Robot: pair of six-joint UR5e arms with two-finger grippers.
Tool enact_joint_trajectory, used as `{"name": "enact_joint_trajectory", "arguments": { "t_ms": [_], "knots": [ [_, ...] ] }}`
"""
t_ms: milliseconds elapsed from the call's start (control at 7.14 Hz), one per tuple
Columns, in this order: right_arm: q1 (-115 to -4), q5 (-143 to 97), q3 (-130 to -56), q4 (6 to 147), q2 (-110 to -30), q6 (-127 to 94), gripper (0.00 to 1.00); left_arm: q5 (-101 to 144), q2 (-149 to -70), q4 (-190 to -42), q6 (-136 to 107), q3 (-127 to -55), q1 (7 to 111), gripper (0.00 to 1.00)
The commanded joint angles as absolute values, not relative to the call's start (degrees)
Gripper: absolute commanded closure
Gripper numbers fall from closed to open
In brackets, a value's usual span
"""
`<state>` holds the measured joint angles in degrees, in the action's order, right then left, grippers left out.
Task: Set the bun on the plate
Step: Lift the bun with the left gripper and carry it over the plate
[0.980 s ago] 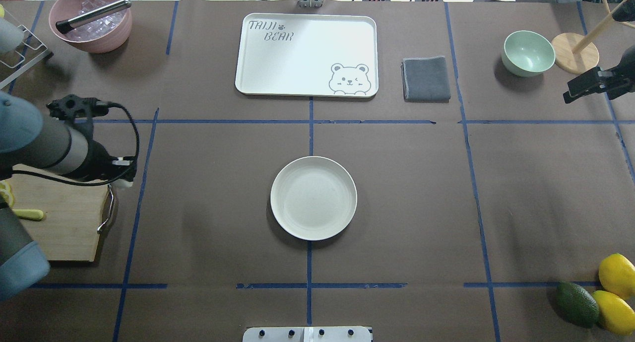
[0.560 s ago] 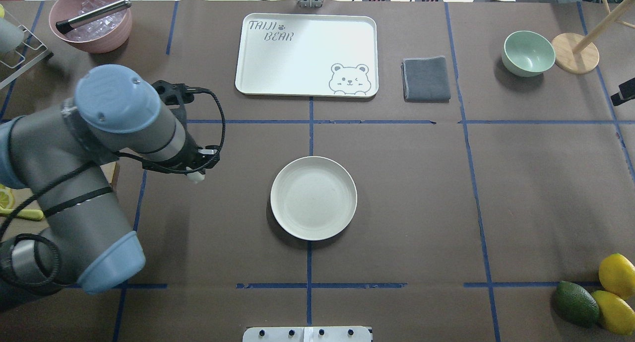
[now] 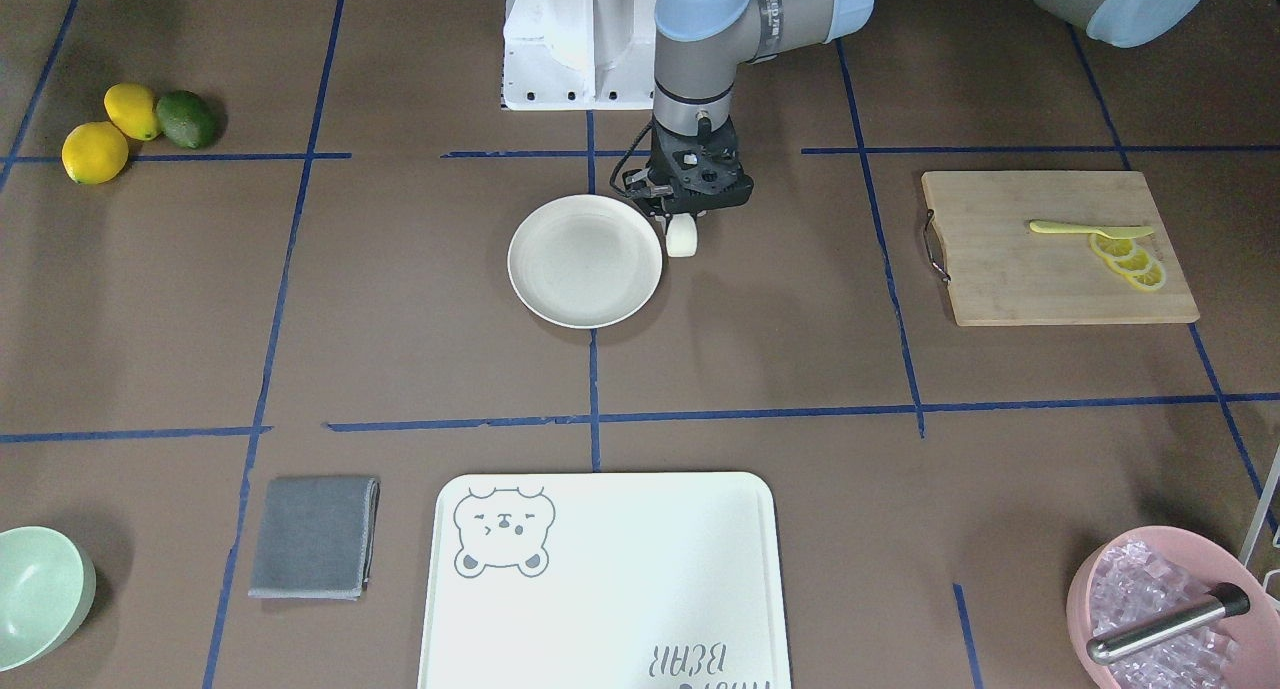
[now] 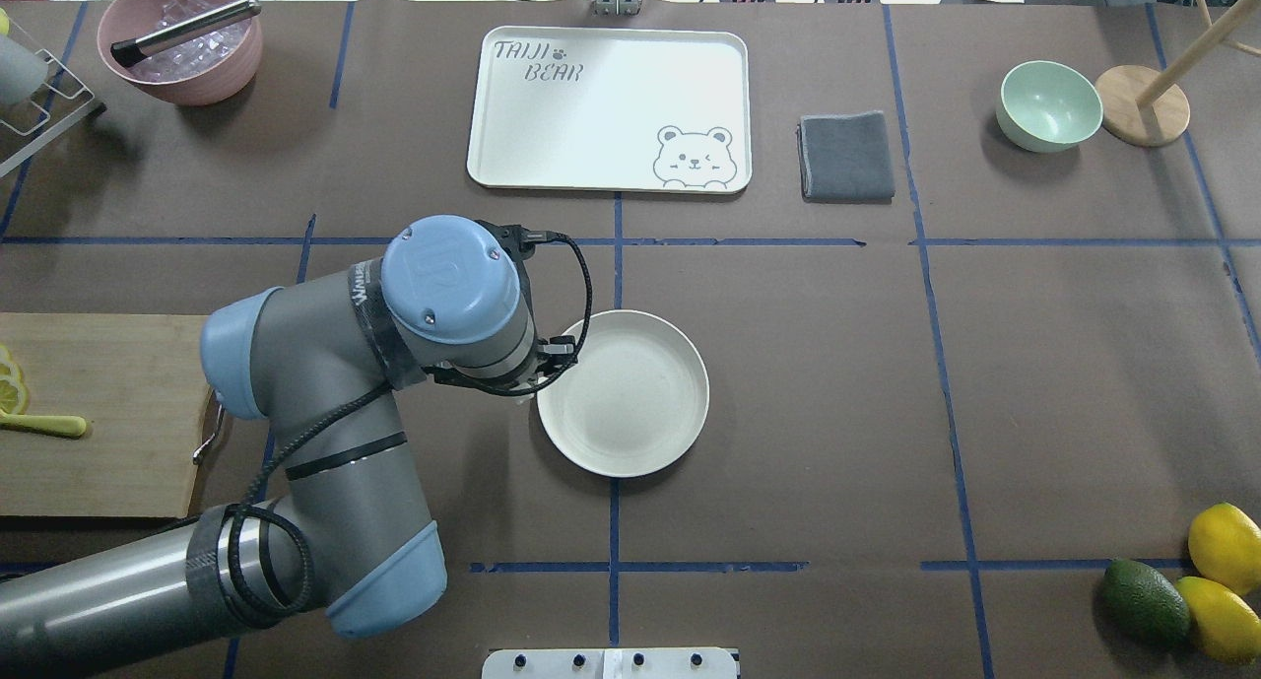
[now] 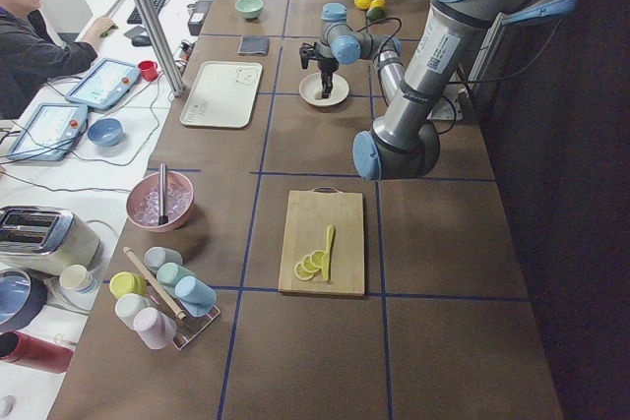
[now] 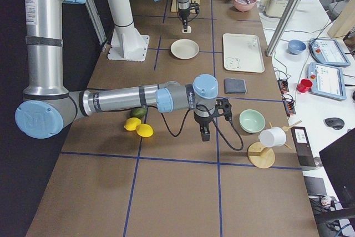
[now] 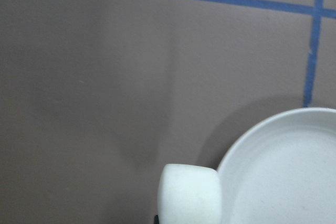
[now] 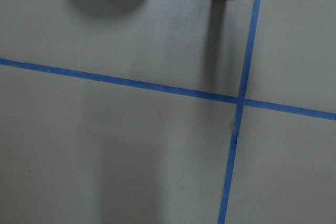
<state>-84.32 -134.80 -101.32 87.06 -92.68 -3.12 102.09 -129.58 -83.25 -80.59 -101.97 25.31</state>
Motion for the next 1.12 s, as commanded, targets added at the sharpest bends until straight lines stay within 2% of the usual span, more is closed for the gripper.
{"name": "enact_joint_trajectory", "arguments": {
  "t_ms": [0, 280, 420, 700, 840, 980],
  "knots": [
    [-84.55, -134.82, -100.99, 87.01, -92.90, -2.64, 0.00, 99.16, -135.06, -84.46, -83.23, -96.36, 21.90, 0.66],
    [-84.55, -134.82, -100.99, 87.10, -92.90, -2.64, 0.00, 98.97, -136.31, -88.91, -83.15, -92.14, 21.10, 0.66],
    [-84.55, -134.82, -100.90, 87.01, -92.99, -2.64, 0.00, 97.40, -137.71, -92.25, -83.14, -87.85, 21.09, 0.66],
    [-84.55, -134.74, -100.90, 87.01, -92.99, -2.55, 0.00, 97.12, -138.51, -94.39, -83.14, -85.87, 21.09, 0.66],
    [-84.55, -134.74, -100.90, 87.01, -92.99, -2.55, 0.00, 97.12, -138.52, -94.39, -83.06, -85.87, 21.09, 0.60],
    [-84.55, -134.82, -100.90, 87.01, -92.99, -2.64, 0.00, 97.12, -138.43, -94.39, -82.71, -85.87, 21.09, 0.42]
  ]
}}
